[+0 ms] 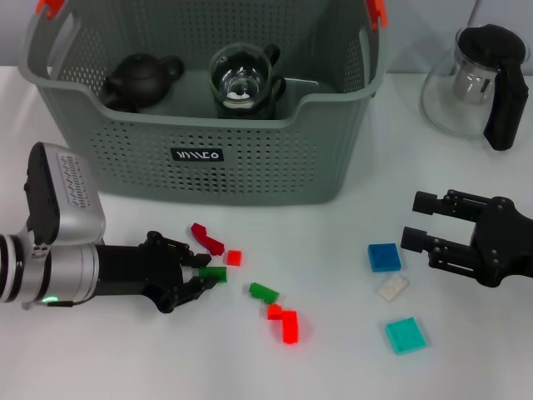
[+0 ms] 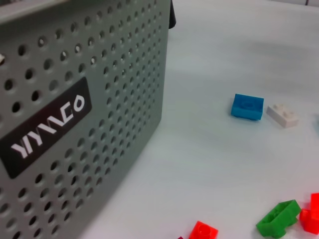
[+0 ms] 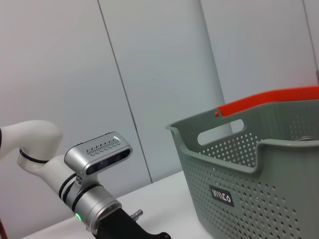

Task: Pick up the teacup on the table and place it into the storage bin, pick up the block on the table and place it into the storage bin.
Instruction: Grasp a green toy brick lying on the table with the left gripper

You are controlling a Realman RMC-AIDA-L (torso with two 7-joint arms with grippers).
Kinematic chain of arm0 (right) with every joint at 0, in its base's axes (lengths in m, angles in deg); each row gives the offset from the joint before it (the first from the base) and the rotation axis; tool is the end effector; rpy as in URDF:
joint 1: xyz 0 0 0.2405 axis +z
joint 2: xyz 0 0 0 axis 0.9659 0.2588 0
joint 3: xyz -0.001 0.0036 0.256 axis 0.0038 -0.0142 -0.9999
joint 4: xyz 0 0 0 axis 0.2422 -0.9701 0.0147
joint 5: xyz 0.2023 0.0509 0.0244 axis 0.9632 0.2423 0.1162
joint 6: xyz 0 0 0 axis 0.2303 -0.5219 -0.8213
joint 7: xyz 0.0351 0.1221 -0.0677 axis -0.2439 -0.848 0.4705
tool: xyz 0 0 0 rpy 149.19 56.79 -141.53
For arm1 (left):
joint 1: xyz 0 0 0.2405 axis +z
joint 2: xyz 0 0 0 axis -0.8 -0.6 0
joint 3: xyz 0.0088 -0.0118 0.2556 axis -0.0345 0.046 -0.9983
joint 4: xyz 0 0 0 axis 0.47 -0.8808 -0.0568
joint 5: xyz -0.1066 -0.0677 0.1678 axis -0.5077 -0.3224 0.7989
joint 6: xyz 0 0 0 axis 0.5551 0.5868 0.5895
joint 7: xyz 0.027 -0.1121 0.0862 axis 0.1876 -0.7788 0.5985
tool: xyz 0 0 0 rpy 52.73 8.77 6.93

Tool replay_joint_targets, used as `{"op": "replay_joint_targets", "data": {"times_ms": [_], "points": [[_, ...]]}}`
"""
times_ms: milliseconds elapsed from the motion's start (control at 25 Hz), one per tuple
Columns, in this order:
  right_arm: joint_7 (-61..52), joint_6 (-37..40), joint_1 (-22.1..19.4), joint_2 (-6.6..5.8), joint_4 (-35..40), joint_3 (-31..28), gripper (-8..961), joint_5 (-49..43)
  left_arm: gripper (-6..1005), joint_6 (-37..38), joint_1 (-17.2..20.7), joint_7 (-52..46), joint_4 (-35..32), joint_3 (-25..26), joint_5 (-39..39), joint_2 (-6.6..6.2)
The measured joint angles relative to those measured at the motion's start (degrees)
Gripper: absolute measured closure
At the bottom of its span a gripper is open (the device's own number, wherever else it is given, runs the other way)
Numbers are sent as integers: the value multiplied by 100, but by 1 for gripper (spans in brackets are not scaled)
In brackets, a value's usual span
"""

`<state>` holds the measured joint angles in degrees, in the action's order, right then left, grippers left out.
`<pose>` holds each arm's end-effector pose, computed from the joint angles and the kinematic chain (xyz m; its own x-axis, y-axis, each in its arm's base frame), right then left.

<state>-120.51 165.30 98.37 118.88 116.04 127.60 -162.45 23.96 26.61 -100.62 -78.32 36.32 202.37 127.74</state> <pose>0.2809 0.2856 0.0078 0.6973 -0.2836 -0.6582 -0.4526 -0.8864 -0.0976 -0.3014 0.3117 -0.0491 0.9488 0.2680 0.1674 0.3074 -0.9054 -0.2928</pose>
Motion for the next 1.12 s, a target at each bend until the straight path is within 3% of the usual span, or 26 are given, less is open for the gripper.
{"op": "replay_joint_targets", "data": {"times_ms": [360, 560, 880, 1120], "points": [[0, 19, 11, -6, 0, 0, 287, 0, 734, 89, 40, -199, -242, 27, -2, -3], [0, 25, 44, -8, 0, -32, 287, 0, 890, 159, 42, -266, -302, 4, 9, -11], [0, 27, 74, -9, 0, -79, 287, 0, 933, 308, 42, -283, -314, 130, -83, -21], [-4, 4, 97, -9, 0, -81, 287, 0, 824, 357, 128, -11, -292, 132, -199, 10]]}}
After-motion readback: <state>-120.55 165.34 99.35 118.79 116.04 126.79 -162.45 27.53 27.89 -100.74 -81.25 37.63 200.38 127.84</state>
